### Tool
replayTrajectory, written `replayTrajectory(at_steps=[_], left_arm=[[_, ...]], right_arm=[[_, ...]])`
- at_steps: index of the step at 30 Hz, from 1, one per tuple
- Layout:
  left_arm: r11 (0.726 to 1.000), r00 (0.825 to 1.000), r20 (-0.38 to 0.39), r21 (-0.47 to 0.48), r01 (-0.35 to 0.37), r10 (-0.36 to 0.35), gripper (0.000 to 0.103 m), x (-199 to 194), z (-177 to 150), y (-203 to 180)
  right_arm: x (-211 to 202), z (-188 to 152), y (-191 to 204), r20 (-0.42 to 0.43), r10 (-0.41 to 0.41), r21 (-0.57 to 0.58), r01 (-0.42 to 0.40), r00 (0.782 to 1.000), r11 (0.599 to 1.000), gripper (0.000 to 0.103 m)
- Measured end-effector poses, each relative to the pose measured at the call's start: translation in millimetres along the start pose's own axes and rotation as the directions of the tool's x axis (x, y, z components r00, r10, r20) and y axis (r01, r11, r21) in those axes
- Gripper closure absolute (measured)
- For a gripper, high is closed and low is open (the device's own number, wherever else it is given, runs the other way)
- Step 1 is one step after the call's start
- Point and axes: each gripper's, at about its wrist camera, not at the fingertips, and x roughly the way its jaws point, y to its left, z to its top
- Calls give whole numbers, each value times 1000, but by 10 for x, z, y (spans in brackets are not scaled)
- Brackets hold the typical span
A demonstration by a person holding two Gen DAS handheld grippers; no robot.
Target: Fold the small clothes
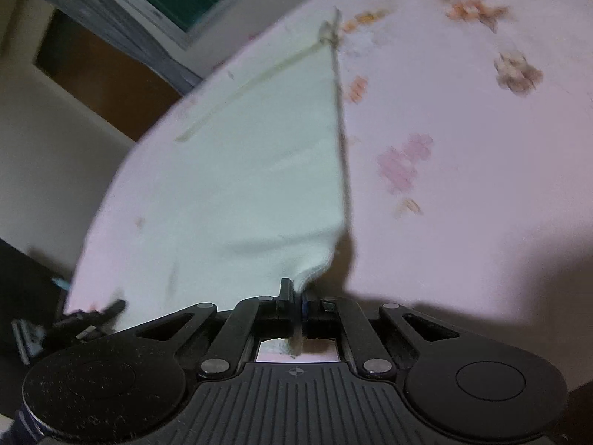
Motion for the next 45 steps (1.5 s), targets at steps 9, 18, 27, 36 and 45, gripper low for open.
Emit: replayTrajectory(at_steps=[9, 18, 27, 36, 45], left_arm=[[996, 989, 119, 39, 84, -88, 100, -46, 547, -478], [976, 960, 195, 116, 183, -203, 100, 668, 1624, -1112], [985, 991, 73, 142, 97, -108, 100, 2022, 2466, -1273], [992, 999, -32, 124, 23, -19, 99, 2922, 2846, -929], [991, 997, 74, 133, 24, -34, 40, 2895, 2987, -771]], right_arm=[[-213, 668, 439, 158, 105, -105, -89, 982, 990, 100], [22, 1848, 728, 301, 123, -94, -98, 946, 991, 100], [1017, 2992, 398, 234, -1, 37, -8, 972, 999, 100], [1998, 3487, -104, 107, -64, 159, 46, 992, 986, 100], [1930, 3611, -380, 264, -34, 198, -20, 964, 980, 31]])
